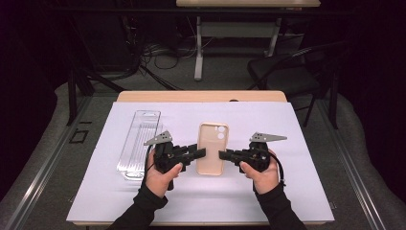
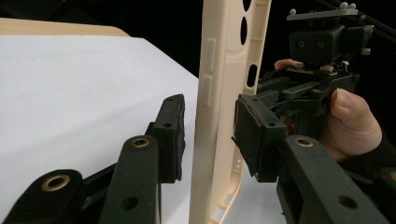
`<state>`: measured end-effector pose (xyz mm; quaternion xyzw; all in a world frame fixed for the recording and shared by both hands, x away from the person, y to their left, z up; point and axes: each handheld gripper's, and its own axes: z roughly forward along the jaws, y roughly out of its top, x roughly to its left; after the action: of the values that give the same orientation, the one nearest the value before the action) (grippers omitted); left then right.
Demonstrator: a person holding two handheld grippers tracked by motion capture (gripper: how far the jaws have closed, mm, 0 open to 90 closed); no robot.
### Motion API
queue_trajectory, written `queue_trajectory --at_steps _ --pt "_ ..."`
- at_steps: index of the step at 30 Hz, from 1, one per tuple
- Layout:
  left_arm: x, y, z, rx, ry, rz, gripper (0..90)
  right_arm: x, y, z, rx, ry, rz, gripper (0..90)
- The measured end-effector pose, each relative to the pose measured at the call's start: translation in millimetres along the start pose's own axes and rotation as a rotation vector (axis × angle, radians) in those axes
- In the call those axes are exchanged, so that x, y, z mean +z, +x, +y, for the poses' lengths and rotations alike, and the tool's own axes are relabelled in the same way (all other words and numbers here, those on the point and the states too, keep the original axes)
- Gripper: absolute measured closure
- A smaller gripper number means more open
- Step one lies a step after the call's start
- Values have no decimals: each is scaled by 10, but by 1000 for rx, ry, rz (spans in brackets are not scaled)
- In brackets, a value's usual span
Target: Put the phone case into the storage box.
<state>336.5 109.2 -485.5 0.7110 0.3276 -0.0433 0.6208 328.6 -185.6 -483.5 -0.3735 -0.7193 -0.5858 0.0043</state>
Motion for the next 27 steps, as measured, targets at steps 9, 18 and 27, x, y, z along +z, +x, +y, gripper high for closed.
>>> queue_trajectory --at_steps 9,18,27 --pt "20 -21 10 36 1 37 560 -46 -36 11 -7 -4 -38 817" --pt "33 0 9 61 10 95 493 -86 -69 17 -19 -4 -87 816" --pt "25 1 36 104 34 163 479 -82 -73 11 -44 12 -131 816"
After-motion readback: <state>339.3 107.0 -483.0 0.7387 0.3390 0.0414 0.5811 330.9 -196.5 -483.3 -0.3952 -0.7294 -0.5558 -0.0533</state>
